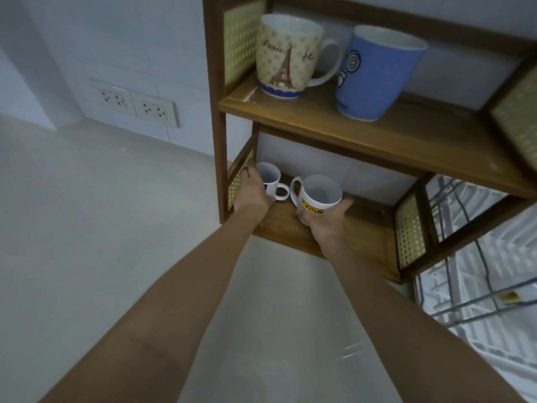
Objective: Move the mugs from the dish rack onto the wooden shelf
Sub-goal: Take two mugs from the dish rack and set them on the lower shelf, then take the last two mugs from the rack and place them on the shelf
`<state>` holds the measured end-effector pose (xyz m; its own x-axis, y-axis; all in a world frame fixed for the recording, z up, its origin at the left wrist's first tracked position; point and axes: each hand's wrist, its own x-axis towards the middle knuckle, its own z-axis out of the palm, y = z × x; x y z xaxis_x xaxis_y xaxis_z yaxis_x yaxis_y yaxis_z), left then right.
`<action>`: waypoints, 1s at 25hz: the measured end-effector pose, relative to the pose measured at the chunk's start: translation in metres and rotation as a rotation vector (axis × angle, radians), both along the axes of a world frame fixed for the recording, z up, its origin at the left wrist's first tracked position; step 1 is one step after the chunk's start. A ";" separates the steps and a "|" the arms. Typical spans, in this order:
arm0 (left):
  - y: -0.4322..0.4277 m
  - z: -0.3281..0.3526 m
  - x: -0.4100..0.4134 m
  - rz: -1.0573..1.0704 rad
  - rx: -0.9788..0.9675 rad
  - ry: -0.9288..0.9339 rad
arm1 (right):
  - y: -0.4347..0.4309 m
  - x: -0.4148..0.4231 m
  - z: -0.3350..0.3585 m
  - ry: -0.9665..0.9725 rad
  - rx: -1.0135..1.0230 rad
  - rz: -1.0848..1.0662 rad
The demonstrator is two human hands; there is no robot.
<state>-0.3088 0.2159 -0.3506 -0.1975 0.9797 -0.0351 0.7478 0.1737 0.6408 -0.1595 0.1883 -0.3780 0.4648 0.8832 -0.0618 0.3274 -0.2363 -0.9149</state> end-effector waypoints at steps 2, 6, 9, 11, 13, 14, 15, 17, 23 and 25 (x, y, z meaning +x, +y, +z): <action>-0.020 0.005 0.001 0.013 -0.001 0.059 | -0.006 0.003 0.005 0.025 -0.072 0.024; -0.088 0.019 0.016 -0.027 0.080 -0.033 | -0.046 0.014 0.035 0.061 -0.156 0.107; -0.154 0.027 0.047 -0.089 0.217 -0.118 | -0.122 0.035 0.057 0.020 0.009 0.260; -0.196 0.031 0.077 -0.122 0.271 -0.200 | -0.184 0.059 0.063 -0.075 0.130 0.301; -0.231 0.027 0.102 -0.171 0.317 -0.211 | -0.231 0.086 0.061 -0.219 0.235 0.302; -0.247 0.025 0.120 -0.204 0.348 -0.171 | -0.251 0.107 0.058 -0.275 0.270 0.274; -0.268 0.024 0.147 -0.234 0.384 -0.120 | -0.275 0.137 0.059 -0.316 0.292 0.233; -0.279 0.020 0.157 -0.243 0.453 -0.080 | -0.278 0.155 0.061 -0.316 0.327 0.202; -0.301 0.038 0.266 -0.710 0.695 -0.074 | -0.298 0.273 0.072 -0.357 0.397 -0.028; -0.288 0.048 0.299 -0.667 0.595 -0.138 | -0.292 0.313 0.076 -0.368 0.309 -0.125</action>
<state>-0.0096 -0.0723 -0.3027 0.3863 0.7528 0.5330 0.4841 -0.6574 0.5775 0.1538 -0.1034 -0.3020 0.5098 0.7706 0.3825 0.6283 -0.0298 -0.7774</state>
